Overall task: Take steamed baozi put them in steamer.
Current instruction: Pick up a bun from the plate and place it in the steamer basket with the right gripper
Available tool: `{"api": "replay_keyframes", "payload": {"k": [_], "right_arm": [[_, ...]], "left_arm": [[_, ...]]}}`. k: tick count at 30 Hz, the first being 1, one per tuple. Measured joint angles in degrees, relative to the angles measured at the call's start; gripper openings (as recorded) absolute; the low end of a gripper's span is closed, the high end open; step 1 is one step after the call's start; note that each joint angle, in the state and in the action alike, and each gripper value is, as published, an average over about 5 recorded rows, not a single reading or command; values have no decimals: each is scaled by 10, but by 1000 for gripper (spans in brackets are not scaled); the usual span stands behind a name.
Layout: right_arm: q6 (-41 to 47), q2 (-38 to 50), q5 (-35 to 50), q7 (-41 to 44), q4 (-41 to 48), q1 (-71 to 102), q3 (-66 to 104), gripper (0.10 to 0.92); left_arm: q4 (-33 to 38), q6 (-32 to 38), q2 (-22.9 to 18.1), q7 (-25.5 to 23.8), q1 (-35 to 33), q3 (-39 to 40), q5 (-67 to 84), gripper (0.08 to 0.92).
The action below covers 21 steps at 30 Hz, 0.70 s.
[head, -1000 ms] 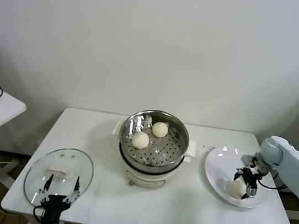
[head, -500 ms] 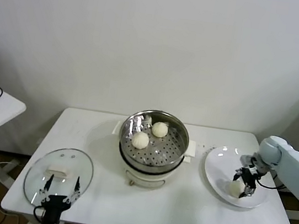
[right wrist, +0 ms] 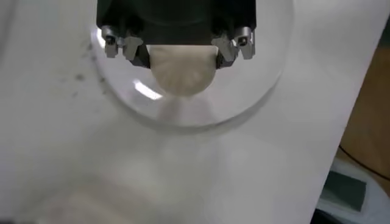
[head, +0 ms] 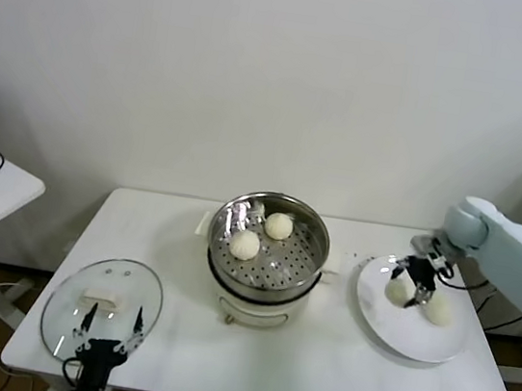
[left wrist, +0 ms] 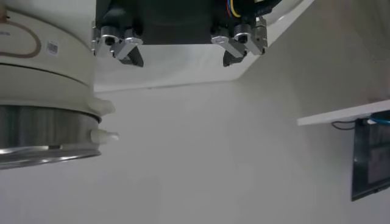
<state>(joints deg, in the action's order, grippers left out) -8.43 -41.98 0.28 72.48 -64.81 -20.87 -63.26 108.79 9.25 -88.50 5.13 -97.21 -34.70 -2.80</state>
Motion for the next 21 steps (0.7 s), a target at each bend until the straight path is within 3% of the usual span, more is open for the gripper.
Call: {"api": "replay_keyframes", "payload": {"k": [10,21], "right_arm": [[-69,-51,-20,14,-112,-156,-76,696],[-123,-135,-97,18,-194,-189,-72,698]], "left_arm": [[1,2,0,-1,-11,4,-3,823],[8,1,0,-2,-13,3,-3,823]]}}
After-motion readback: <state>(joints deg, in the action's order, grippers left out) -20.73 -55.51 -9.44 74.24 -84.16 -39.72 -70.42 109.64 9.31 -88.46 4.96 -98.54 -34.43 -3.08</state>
